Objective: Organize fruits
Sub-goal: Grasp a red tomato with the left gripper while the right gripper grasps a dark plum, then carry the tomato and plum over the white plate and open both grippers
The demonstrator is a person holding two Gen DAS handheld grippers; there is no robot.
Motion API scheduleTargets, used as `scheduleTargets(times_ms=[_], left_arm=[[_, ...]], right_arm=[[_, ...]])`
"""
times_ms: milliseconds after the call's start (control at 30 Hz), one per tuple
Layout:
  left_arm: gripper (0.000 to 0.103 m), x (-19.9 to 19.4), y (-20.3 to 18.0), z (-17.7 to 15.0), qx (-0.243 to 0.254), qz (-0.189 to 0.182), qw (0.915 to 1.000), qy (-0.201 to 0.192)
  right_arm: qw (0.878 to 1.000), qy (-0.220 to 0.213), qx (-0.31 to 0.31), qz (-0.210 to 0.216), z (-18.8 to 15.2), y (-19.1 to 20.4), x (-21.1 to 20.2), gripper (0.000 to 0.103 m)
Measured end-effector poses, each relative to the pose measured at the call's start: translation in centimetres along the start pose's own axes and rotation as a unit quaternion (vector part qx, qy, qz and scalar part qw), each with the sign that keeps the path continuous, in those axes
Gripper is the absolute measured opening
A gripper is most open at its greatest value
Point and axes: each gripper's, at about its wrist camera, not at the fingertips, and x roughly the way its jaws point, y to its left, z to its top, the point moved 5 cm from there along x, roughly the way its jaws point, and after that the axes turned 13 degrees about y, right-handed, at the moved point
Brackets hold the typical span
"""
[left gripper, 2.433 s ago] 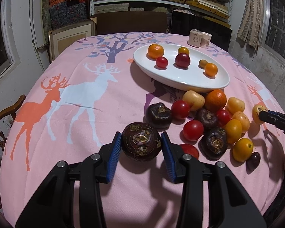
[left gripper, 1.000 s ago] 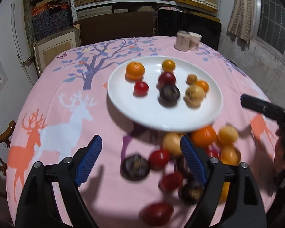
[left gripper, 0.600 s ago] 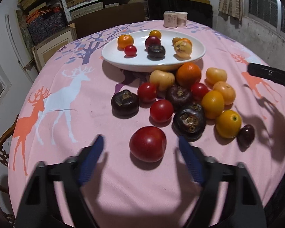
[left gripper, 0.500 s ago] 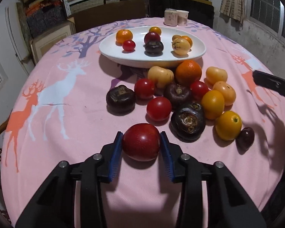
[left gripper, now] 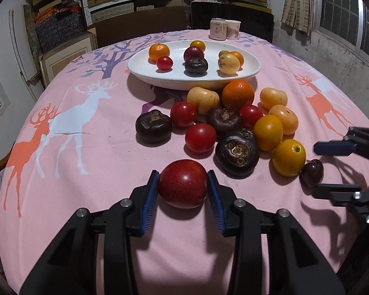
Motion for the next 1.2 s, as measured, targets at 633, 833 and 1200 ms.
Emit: scheduleTargets(times_ms=[633, 833, 1200], left_arm=[[0.038, -1.0, 0.5, -0.2, -0.016, -0.007, 0.9998, -0.009], [0.039, -2.7, 0.3, 1.9, -0.001, 0.002, 0.9996, -0.026], [0.039, -1.4, 1.4, 11.4, -0.004, 0.008, 0.9997, -0.022]], right_arm=[[0.997, -0.047, 0.058, 0.002, -0.3, -2.8, -2.6, 0.032], [0.993, -0.074, 0.096, 0.000, 1.4, -5.9, -4.4, 0.032], [0.989, -0.110, 0.093, -0.016, 9.6, -8.8, -5.5, 0.032]])
